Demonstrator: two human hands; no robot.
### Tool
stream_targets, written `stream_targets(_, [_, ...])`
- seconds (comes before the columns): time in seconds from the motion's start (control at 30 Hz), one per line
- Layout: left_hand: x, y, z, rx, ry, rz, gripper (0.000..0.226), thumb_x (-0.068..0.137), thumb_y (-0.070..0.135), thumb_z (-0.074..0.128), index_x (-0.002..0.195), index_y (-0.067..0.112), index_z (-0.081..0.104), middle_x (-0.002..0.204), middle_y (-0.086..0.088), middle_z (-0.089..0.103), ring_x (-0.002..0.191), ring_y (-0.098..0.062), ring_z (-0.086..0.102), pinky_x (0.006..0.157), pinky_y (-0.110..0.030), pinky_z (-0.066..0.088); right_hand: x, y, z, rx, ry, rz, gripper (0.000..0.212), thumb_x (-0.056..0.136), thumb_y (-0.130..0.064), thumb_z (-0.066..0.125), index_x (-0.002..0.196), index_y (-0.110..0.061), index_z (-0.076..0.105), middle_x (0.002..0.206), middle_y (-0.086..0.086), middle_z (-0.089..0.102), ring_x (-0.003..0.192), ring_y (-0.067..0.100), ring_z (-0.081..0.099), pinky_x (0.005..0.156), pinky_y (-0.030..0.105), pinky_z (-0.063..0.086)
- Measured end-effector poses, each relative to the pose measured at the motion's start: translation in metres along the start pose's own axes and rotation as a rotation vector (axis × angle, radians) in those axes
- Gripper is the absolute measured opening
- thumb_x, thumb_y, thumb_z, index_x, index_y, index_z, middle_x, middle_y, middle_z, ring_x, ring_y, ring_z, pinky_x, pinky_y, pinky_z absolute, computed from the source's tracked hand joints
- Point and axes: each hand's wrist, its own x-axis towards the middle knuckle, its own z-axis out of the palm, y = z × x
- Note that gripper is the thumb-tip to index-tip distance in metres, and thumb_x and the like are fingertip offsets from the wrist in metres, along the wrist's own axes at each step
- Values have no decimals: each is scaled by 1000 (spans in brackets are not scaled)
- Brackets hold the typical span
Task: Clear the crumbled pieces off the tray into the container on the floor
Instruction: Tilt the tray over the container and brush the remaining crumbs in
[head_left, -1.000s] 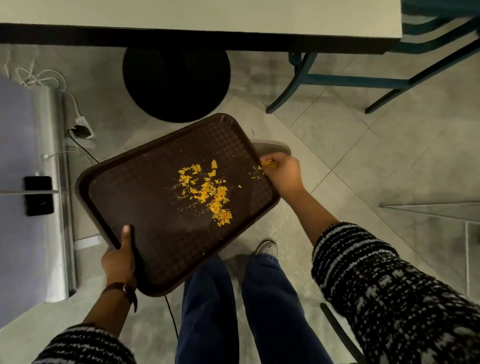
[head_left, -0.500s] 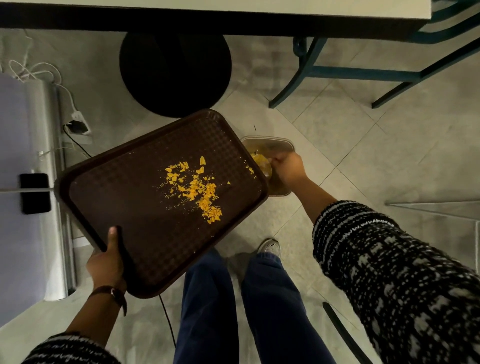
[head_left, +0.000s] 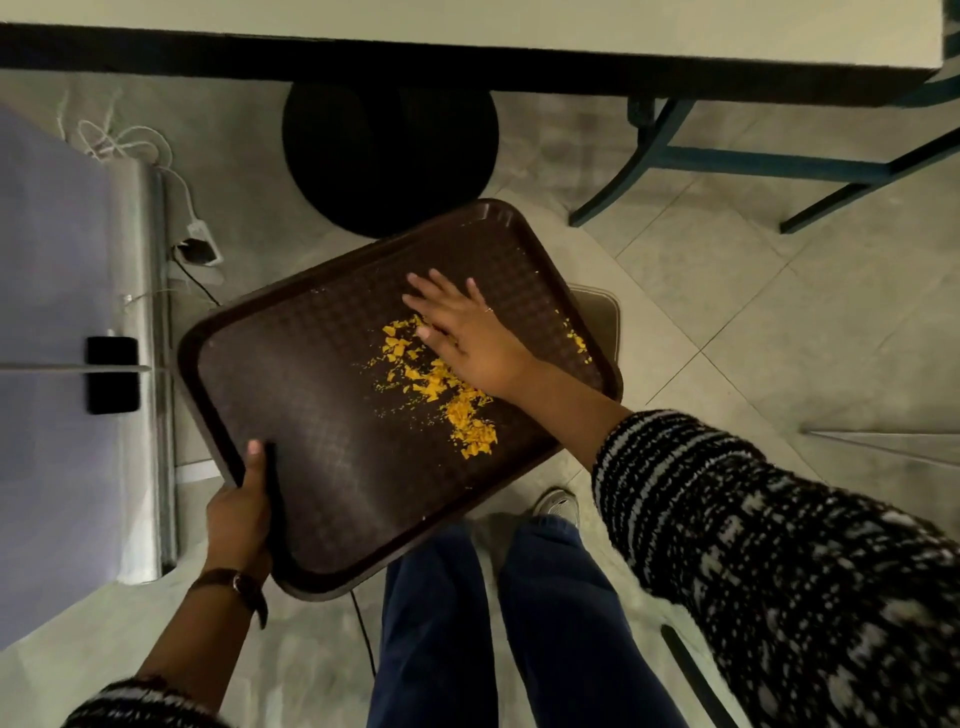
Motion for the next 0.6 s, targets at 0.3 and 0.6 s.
stream_targets(0.3, [-6,15,-13,-33,22,67,69,91,53,41,123,-7,49,108,-16,54,92,-28,47,80,-36,37,-26,5,6,-163,-268,-210,47,100,-29,33,140,-6,42,154,10,28,146,22,16,120,37,12])
stream_targets(0.6, [-19,9,-6,-18,78,65,74,87,60,41,113,-7,53,109,-25,59,87,-31,50,77,-40,40,-54,-67,53,-88,-92,-8,67,99,-40,35,150,-8,8,160,8,-2,146,14,-12,119,33,-10])
